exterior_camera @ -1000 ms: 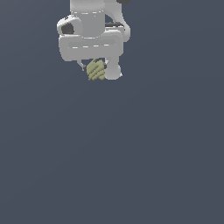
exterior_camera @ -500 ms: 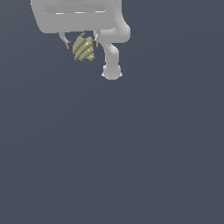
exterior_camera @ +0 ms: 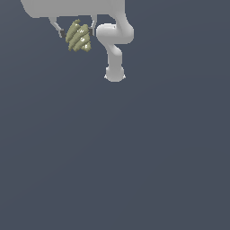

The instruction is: Pick up the object and move it to a goal position.

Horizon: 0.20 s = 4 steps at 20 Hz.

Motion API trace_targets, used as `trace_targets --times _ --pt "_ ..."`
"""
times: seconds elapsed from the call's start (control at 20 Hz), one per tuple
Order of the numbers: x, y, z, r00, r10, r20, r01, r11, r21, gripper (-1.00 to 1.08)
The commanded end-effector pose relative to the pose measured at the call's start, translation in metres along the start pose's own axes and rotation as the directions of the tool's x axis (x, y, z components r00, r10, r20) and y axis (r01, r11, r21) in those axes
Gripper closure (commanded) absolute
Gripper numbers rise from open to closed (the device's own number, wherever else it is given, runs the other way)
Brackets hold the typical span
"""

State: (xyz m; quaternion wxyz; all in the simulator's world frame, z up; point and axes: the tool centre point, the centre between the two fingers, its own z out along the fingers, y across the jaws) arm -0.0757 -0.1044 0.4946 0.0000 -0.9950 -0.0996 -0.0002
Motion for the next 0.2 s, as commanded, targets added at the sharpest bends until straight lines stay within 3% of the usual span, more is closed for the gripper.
trace_targets --times 0.0,0.15 --pt "0.0006 0.0014 -0.0035 1.0 0.0 0.0 0.0 1.0 0.0 1.08" --pt "0.0008 0.0018 -0.0046 1.0 0.0 0.0 0.0 1.0 0.0 1.08"
